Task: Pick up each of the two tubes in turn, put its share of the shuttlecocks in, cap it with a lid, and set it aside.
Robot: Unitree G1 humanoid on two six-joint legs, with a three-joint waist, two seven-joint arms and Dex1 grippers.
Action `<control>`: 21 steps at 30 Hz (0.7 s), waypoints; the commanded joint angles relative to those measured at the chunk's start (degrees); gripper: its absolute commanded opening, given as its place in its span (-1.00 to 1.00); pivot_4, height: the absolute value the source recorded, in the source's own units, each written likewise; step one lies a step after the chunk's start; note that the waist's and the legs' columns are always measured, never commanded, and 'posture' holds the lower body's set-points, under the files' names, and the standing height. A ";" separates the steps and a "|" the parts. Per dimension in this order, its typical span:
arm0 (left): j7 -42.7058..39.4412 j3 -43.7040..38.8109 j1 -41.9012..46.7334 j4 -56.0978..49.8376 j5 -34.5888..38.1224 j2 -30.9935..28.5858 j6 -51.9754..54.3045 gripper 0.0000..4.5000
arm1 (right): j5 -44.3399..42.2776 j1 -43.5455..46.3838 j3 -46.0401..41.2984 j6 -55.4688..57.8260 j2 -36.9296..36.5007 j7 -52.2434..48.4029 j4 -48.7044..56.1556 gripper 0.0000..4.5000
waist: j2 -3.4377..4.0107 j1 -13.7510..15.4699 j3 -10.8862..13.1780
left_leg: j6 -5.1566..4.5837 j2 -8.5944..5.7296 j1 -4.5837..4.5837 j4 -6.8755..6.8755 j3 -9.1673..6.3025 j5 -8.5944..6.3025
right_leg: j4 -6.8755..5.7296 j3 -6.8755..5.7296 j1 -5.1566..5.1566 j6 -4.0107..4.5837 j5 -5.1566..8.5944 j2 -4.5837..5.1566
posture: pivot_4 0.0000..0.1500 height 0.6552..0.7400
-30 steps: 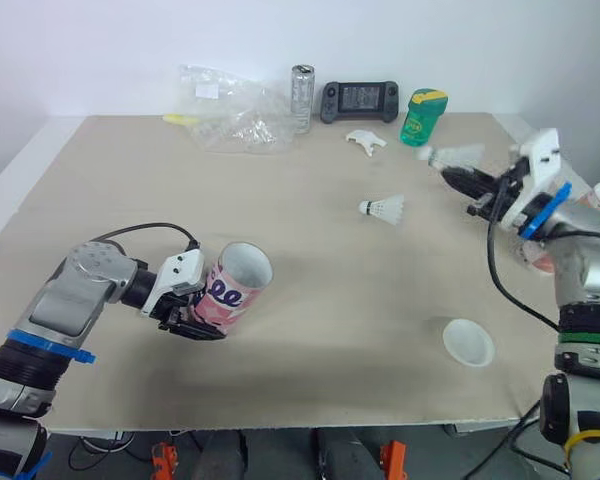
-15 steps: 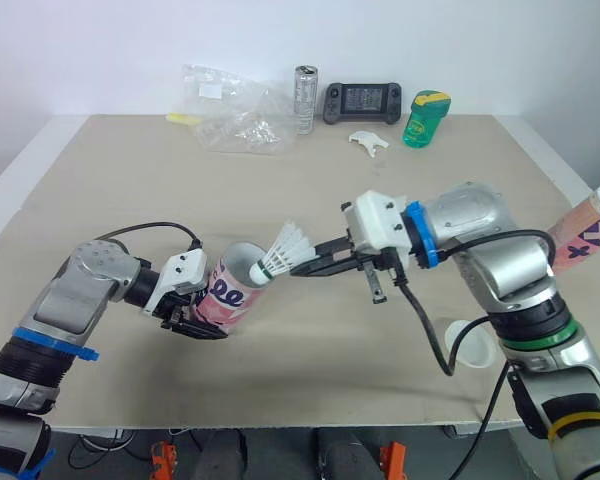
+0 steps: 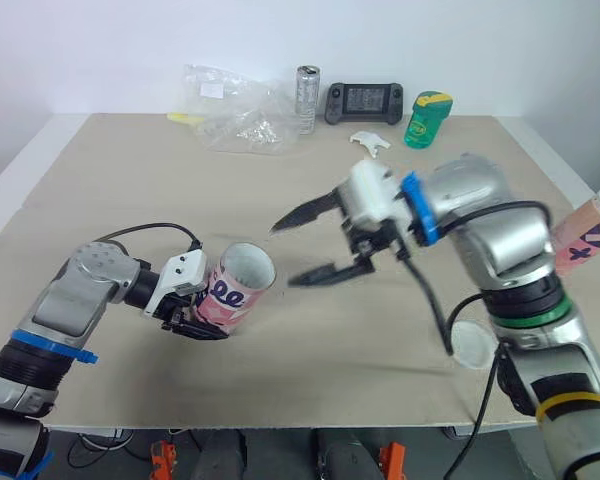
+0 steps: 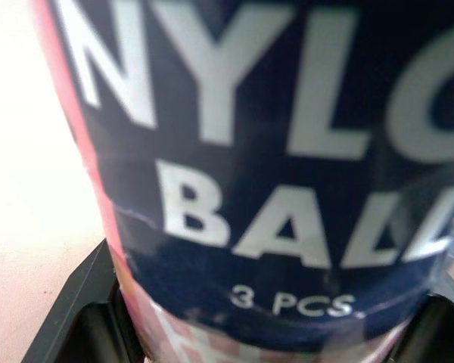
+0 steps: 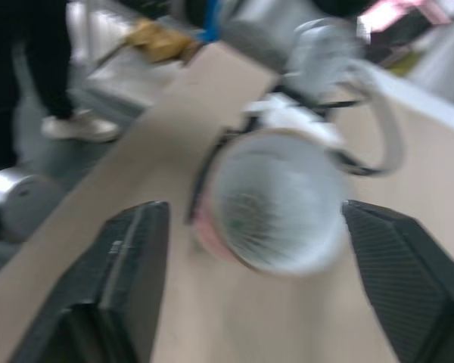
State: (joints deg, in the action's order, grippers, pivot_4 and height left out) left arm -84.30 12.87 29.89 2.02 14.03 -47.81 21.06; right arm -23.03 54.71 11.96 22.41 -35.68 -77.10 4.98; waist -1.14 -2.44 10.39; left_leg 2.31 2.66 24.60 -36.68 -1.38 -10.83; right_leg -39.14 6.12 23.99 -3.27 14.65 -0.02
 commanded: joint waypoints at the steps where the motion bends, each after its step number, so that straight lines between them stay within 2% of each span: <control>1: 0.15 -0.23 -0.80 -1.33 0.25 -0.52 0.54 0.37 | 4.64 -1.50 -7.94 -3.02 -2.17 10.58 -9.06 0.67 | -0.01 -0.03 0.00 | 0.00 0.01 -0.03 -0.01 0.02 0.00 | 0.00 0.00 0.00 0.03 -0.04 -0.01 | 1.00 0.61; 6: 0.40 -0.49 -1.21 -1.57 0.38 -0.77 0.72 0.37 | 9.81 -7.24 -15.56 -5.39 -6.02 23.44 -22.89 0.67 | -0.03 0.01 -0.01 | -0.01 -0.01 0.00 -0.01 0.06 0.01 | 0.00 0.03 0.00 0.02 -0.04 0.00 | 1.00 0.61; 12: 0.35 -0.53 -1.14 -1.50 0.49 -0.96 0.62 0.37 | 12.72 -8.82 -17.11 -7.01 -4.57 31.26 -33.15 0.67 | 0.15 -0.63 0.06 | -0.09 -0.06 -0.03 0.17 0.23 -0.04 | 0.01 0.26 0.12 0.15 -0.02 0.00 | 1.00 0.61; 21: 0.80 -0.69 -1.05 -1.28 0.45 -0.81 0.58 0.37 | 13.55 -5.42 -14.79 -9.35 0.76 29.31 -44.39 0.67 | 0.15 -0.68 0.06 | -0.13 -0.03 -0.05 0.08 0.22 0.00 | -0.01 0.28 0.07 -0.06 -0.09 -0.05 | 1.00 0.61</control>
State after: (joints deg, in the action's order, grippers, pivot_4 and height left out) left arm -83.72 12.30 29.11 1.28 14.48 -48.53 21.60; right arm -9.72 46.68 -2.30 14.81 -34.90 -47.45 -38.28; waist -0.99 -3.13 10.45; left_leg 2.18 2.63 24.54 -36.60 -1.17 -10.83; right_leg -39.15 6.40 24.06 -3.33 14.55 -0.08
